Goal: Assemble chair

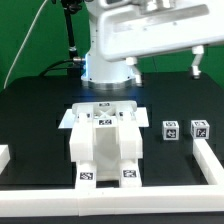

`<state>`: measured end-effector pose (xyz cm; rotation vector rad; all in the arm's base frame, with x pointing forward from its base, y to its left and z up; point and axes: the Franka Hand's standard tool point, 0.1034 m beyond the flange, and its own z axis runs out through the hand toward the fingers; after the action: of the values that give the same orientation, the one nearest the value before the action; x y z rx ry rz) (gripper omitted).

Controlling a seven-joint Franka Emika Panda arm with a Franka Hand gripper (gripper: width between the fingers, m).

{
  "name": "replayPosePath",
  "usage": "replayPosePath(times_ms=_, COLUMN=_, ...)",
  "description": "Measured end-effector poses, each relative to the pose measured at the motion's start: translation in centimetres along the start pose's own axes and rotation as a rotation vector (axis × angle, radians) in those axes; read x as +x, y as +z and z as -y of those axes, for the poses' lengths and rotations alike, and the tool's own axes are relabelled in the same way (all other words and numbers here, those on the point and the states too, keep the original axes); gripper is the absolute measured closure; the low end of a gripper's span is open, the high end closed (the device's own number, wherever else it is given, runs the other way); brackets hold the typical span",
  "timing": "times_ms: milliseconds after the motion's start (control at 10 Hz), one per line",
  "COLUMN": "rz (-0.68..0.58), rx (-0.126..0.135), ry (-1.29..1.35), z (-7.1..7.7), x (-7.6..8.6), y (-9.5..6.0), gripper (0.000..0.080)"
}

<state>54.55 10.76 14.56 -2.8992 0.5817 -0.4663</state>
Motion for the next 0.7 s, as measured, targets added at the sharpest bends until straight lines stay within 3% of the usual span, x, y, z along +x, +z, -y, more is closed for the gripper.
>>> replayPosePath(times_ms=100, rz=0.022, rx=-0.002, ry=0.05, z=2.3, x=-2.7, y=0.6, gripper=0.015)
replayPosePath(times_ms=200, rz=0.017, rx=-0.001, ry=0.034, z=3.0, x=-3.4, y=0.8, gripper=0.015)
replayPosePath(times_ms=500, rz=0.015, rx=-0.003, ry=0.027, z=2.8, x=-3.2, y=0.8, gripper=0.015)
replayPosePath(times_ms=600, rz=0.042, rx=-0.015, ry=0.021, z=2.7, x=-3.8, y=1.0, gripper=0.015)
replayPosePath(times_ms=700, rz=0.128, rx=-0.049, ry=0.02, z=2.5, x=-5.5, y=1.5, gripper=0.015)
